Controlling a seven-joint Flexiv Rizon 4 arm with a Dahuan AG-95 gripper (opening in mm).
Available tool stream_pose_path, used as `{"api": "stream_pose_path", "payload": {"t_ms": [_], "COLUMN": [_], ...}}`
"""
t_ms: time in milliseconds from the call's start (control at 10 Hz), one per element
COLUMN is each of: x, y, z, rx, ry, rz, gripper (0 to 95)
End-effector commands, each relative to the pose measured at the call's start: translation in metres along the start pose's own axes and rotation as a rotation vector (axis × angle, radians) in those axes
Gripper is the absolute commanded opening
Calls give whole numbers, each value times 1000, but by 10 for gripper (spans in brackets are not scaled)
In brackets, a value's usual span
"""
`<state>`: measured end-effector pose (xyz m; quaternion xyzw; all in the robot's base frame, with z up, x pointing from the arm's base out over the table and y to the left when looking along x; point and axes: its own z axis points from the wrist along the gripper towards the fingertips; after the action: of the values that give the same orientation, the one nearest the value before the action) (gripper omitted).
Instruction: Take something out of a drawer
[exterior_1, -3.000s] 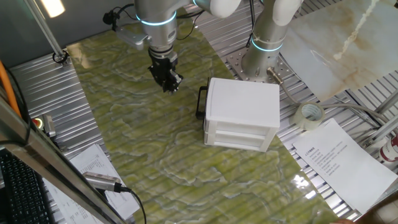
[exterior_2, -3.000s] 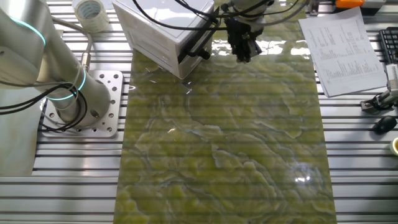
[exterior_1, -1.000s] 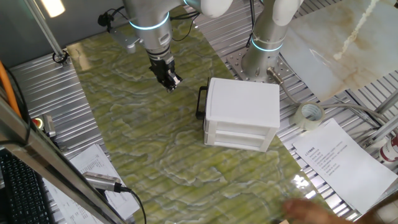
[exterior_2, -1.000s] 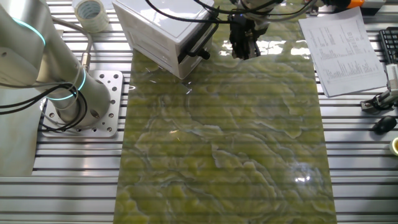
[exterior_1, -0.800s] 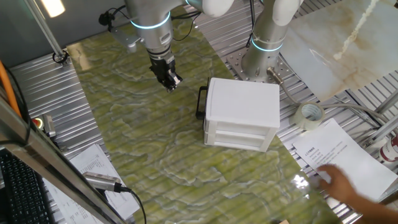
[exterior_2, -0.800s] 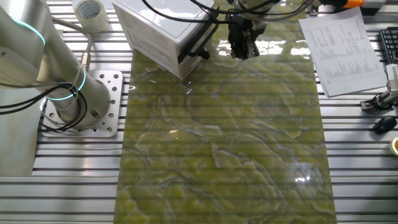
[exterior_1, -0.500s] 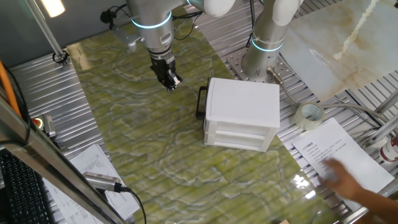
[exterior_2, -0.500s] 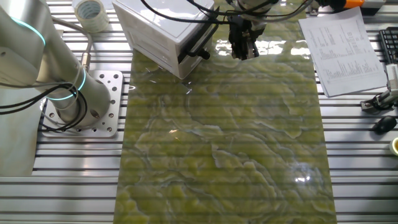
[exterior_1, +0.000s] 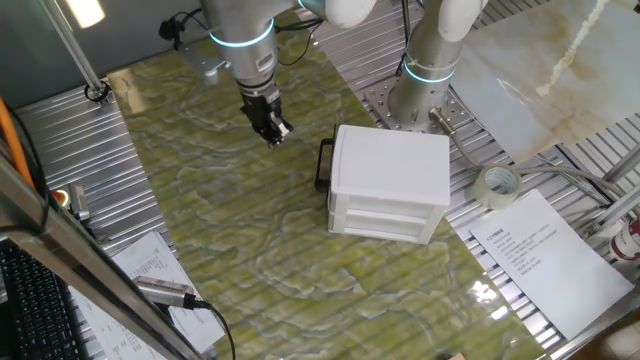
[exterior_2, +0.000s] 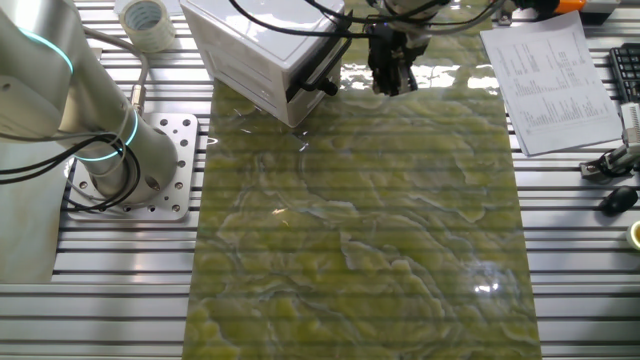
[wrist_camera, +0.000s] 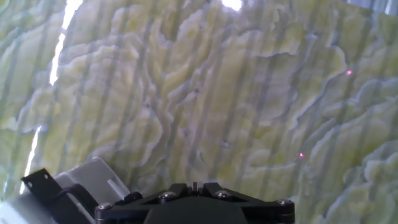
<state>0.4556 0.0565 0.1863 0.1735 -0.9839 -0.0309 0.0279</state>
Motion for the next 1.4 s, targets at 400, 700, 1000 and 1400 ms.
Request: {"api": "stream_pose_path", "payload": {"t_ms": [400, 700, 1000, 1400], "x": [26, 37, 40, 41], "y": [35, 51, 52, 61], "z": [-14, -5, 1, 12], "rx": [26, 22, -6, -42], "ry": [8, -12, -43, -61], "rz": [-121, -198, -297, -352], "gripper": [190, 190, 190, 190]}}
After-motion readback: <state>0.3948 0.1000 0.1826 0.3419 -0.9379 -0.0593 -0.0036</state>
